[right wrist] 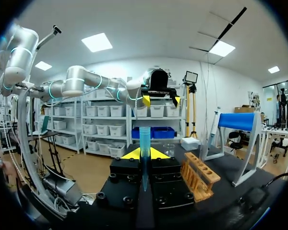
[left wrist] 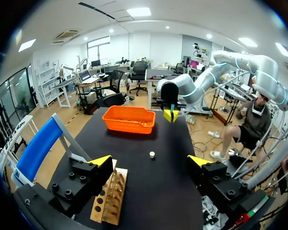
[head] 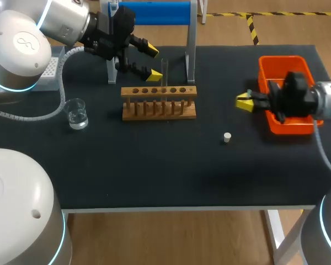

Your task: Invert the test tube, pick up the pipette, mount the tip to pipette, aspirate from beaker and dispense into the tube, eject the tip, return the pipette, and cap with the stopper.

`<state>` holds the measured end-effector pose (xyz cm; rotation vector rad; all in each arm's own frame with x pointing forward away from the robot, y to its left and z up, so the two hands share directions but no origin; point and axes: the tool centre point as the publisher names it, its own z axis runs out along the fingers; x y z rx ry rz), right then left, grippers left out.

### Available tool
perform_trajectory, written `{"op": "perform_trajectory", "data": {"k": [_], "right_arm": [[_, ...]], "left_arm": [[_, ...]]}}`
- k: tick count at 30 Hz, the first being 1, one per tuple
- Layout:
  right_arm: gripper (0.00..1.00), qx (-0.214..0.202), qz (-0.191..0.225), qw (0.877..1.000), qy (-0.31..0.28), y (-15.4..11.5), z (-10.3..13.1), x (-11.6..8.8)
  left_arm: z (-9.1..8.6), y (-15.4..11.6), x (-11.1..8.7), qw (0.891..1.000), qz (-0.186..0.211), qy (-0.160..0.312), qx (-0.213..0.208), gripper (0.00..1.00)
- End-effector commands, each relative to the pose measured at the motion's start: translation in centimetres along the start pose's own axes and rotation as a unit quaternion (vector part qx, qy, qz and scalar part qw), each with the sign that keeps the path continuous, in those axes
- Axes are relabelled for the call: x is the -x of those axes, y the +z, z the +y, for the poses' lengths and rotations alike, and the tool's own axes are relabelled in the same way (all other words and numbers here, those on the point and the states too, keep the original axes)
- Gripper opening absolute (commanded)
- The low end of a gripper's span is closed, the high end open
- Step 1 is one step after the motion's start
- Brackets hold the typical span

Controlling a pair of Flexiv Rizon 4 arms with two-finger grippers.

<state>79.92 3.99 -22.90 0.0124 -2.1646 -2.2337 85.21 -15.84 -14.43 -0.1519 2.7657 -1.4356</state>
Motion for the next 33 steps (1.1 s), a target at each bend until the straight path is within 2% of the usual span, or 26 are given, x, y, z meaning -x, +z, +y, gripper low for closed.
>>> {"op": "perform_trajectory", "data": {"k": [1, 8, 29, 33], "right_arm": [[0.00, 0.001, 0.000, 1.000, 0.005, -2.5, -0.5, -0.4], [0.00, 0.002, -0.005, 1.000, 0.015, -3.0, -1.2, -0.7], [0.00, 0.001, -0.006, 1.000, 0.017, -3.0, -1.2, -0.7], [0.00, 0.001, -0.006, 1.000, 0.017, -3.0, -1.2, -0.7]], "left_arm": [[-0.1, -0.1, 0.0, 1.000, 0.002, -0.001, 0.002, 1.00], [-0.1, -0.1, 0.0, 1.000, 0.002, -0.001, 0.002, 1.00], [-0.1, -0.1, 0.0, 1.000, 0.002, -0.001, 0.002, 1.00], [2.9, -2.6, 2.3, 0.998, -0.033, -0.046, 0.000, 1.00]]}}
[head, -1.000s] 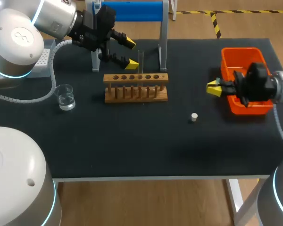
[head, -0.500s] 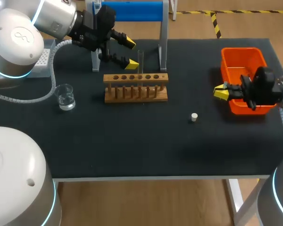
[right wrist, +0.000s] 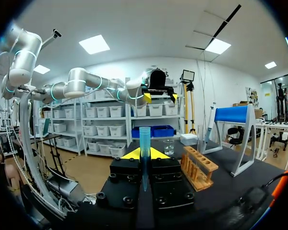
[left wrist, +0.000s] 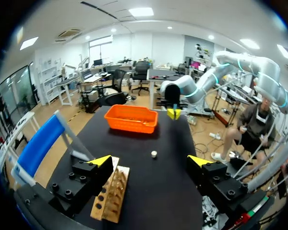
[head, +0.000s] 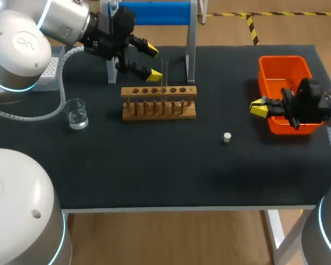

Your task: Invert the test tube, pick up the pipette, mount the tip to pipette, aspirate from beaker and dispense into the tube, eject the tip, return the pipette, and cap with the stopper.

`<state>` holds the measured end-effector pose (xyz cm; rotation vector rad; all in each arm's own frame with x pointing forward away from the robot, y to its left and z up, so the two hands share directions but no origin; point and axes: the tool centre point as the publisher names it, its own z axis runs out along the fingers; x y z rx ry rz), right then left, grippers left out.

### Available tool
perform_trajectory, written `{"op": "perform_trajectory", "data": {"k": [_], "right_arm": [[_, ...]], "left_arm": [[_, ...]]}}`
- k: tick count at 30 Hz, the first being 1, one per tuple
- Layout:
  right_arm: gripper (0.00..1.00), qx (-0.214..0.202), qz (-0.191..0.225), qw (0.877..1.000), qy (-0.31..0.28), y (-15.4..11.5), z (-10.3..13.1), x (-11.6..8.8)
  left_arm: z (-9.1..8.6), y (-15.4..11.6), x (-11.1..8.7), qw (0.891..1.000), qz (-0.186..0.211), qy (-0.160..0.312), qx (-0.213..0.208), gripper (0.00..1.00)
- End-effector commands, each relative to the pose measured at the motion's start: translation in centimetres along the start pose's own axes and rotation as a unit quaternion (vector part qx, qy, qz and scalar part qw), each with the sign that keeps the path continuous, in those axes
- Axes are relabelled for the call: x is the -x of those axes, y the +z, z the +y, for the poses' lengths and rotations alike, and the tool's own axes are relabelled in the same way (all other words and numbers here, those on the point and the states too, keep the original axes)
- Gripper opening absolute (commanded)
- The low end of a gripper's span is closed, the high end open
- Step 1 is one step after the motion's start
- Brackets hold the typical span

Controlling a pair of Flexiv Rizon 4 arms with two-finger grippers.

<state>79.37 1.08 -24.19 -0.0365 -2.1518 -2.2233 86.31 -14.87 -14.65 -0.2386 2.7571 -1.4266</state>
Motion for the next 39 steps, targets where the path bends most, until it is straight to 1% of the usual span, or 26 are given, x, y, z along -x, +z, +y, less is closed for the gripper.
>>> {"op": "perform_trajectory", "data": {"k": [1, 4, 7, 9, 10, 12, 13, 14, 16, 20, 21, 26, 30, 31, 33, 34, 35, 38, 39], "right_arm": [[0.00, 0.000, 0.000, 1.000, 0.000, -0.1, 0.0, -0.1], [0.00, 0.000, 0.000, 1.000, 0.000, -0.1, 0.0, -0.1], [0.00, 0.000, 0.000, 1.000, 0.000, -0.1, 0.0, -0.1], [0.00, 0.000, 0.000, 1.000, 0.000, -0.1, 0.0, -0.1], [0.00, 0.000, 0.000, 1.000, 0.000, -0.1, 0.0, -0.1], [0.00, 0.000, 0.000, 1.000, 0.000, -0.1, 0.0, -0.1], [0.00, 0.000, 0.000, 1.000, 0.000, -0.1, 0.0, -0.1], [0.00, 0.000, 0.000, 1.000, 0.000, -0.1, 0.0, -0.1], [0.00, 0.000, 0.000, 1.000, 0.000, -0.1, 0.0, -0.1], [0.00, 0.000, 0.000, 1.000, 0.000, -0.1, 0.0, -0.1], [0.00, 0.000, 0.000, 1.000, 0.000, -0.1, 0.0, -0.1], [0.00, 0.000, 0.000, 1.000, 0.000, -0.1, 0.0, -0.1], [0.00, 0.000, 0.000, 1.000, 0.000, -0.1, 0.0, -0.1], [0.00, 0.000, 0.000, 1.000, 0.000, -0.1, 0.0, -0.1], [0.00, 0.000, 0.000, 1.000, 0.000, -0.1, 0.0, -0.1], [0.00, 0.000, 0.000, 1.000, 0.000, -0.1, 0.0, -0.1], [0.00, 0.000, 0.000, 1.000, 0.000, -0.1, 0.0, -0.1], [0.00, 0.000, 0.000, 1.000, 0.000, -0.1, 0.0, -0.1], [0.00, 0.000, 0.000, 1.000, 0.000, -0.1, 0.0, -0.1]], "left_arm": [[2.8, -2.6, 1.9, 0.999, -0.029, -0.032, -0.002, 1.00], [4.1, -4.1, 3.8, 0.995, -0.071, -0.068, -0.016, 1.00], [5.2, -4.9, 5.5, 0.989, -0.116, -0.089, -0.014, 1.00], [5.8, -5.4, 6.7, 0.983, -0.150, -0.105, -0.012, 1.00], [6.0, -5.7, 7.2, 0.981, -0.157, -0.109, -0.014, 1.00], [6.5, -6.2, 8.4, 0.973, -0.190, -0.127, -0.013, 1.00], [6.7, -6.4, 8.8, 0.972, -0.196, -0.126, -0.017, 1.00], [6.8, -6.6, 9.2, 0.967, -0.214, -0.134, -0.015, 1.00], [7.0, -7.0, 10.0, 0.963, -0.231, -0.140, -0.018, 1.00], [7.5, -7.8, 11.3, 0.949, -0.274, -0.156, -0.009, 1.00], [7.7, -8.0, 11.6, 0.943, -0.289, -0.163, -0.004, 1.00], [8.1, -8.9, 12.9, 0.916, -0.354, -0.191, -0.004, 1.00], [8.4, -9.1, 14.1, 0.897, -0.390, -0.207, -0.008, 1.00], [8.4, -9.2, 14.3, 0.895, -0.395, -0.208, -0.010, 1.00], [8.5, -9.2, 14.9, 0.885, -0.414, -0.213, -0.009, 1.00], [8.5, -9.2, 15.2, 0.882, -0.419, -0.214, -0.013, 1.00], [8.6, -9.2, 15.5, 0.878, -0.428, -0.214, -0.015, 1.00], [8.7, -9.1, 16.4, 0.864, -0.456, -0.215, 0.000, 1.00], [8.7, -9.1, 16.7, 0.856, -0.467, -0.222, 0.000, 1.00]]}}
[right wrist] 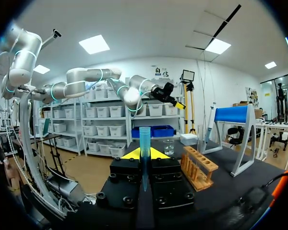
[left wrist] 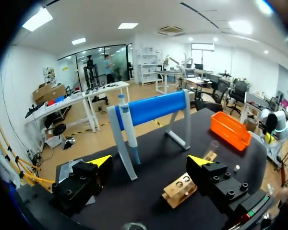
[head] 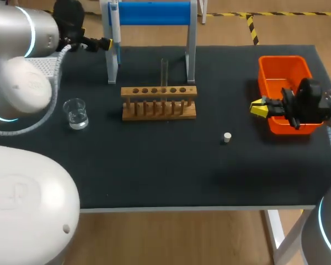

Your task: Invert the test tube, pick up the pipette, mount the tip to pipette, aspirate from beaker and dispense into the tube, eject the tip, return the pipette, and cap with the stopper.

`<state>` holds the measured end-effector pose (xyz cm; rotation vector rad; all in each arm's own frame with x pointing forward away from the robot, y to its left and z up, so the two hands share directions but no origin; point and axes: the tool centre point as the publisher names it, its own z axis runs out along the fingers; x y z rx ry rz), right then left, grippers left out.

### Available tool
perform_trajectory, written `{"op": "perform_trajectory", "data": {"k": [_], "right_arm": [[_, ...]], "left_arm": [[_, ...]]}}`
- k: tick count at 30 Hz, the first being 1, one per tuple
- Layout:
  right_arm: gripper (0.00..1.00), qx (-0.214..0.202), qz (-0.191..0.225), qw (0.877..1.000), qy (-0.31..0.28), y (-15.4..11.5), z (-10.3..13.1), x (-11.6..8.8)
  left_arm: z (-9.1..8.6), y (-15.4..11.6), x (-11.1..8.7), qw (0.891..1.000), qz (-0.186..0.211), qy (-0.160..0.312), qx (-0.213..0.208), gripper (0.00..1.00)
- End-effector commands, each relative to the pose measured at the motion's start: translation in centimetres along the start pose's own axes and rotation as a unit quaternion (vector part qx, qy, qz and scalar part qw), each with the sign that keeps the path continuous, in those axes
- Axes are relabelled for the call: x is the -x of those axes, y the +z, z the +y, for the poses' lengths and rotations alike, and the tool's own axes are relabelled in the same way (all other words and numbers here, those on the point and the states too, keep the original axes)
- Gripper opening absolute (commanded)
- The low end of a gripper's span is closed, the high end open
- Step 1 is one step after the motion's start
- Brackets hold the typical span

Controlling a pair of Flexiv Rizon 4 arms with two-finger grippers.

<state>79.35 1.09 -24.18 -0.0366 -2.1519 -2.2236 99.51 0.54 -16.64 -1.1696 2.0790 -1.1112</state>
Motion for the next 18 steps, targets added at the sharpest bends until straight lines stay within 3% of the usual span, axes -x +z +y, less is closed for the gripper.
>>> {"op": "perform_trajectory", "data": {"k": [1, 10, 18], "right_arm": [[0.00, 0.000, 0.000, 1.000, 0.000, -0.1, 0.0, -0.1], [0.00, 0.000, 0.000, 1.000, 0.000, -0.1, 0.0, -0.1], [0.00, 0.000, 0.000, 1.000, 0.000, -0.1, 0.0, -0.1]], "left_arm": [[-0.4, 1.8, 0.4, 0.994, -0.111, -0.009, 0.006, 1.00], [-1.2, 3.3, 2.2, 0.984, -0.173, -0.040, -0.020, 1.00], [-1.9, 4.3, 2.6, 0.981, -0.185, -0.046, -0.041, 1.00]]}}
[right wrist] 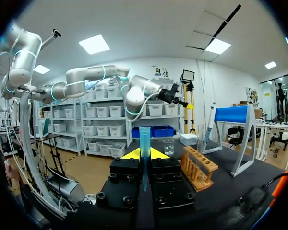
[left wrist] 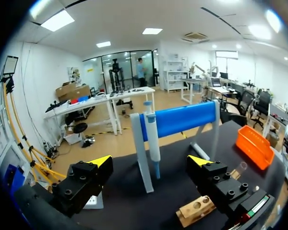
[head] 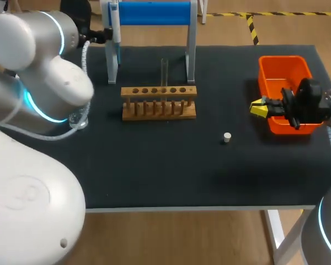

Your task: Invert the test tube, pick up the pipette, mount the tip to pipette, aspirate from beaker and dispense into the tube, eject the tip, return the pipette, and cap with the stopper.

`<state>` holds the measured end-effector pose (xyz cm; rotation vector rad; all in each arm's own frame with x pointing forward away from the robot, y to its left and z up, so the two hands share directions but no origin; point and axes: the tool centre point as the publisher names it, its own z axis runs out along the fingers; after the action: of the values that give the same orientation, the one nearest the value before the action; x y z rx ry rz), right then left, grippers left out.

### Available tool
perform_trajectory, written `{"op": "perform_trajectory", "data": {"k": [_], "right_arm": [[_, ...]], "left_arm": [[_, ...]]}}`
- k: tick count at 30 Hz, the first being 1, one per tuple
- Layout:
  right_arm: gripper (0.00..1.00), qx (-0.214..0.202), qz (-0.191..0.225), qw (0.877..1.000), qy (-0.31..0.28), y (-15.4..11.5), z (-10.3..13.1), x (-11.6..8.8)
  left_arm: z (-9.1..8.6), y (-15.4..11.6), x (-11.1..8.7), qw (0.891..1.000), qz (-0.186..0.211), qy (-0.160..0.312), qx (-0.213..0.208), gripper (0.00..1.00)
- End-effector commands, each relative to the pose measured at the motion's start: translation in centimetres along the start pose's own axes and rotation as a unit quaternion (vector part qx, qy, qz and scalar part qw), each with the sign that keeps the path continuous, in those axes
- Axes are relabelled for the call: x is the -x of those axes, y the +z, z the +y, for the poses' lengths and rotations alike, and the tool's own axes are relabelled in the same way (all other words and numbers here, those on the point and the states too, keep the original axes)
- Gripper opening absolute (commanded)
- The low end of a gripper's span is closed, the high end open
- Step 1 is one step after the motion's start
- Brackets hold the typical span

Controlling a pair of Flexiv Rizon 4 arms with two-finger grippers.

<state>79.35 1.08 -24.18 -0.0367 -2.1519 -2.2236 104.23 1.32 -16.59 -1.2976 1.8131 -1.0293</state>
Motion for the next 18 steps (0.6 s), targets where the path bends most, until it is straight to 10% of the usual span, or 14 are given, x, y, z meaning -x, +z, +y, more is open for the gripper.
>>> {"op": "perform_trajectory", "data": {"k": [1, 18], "right_arm": [[0.00, 0.000, 0.000, 1.000, 0.000, -0.1, 0.0, -0.1], [0.00, 0.000, 0.000, 1.000, 0.000, -0.1, 0.0, -0.1]], "left_arm": [[0.2, 1.2, -0.8, 0.997, -0.072, 0.000, -0.009, 1.00], [-0.4, 3.9, -1.5, 0.995, -0.076, -0.048, -0.050, 1.00]]}}
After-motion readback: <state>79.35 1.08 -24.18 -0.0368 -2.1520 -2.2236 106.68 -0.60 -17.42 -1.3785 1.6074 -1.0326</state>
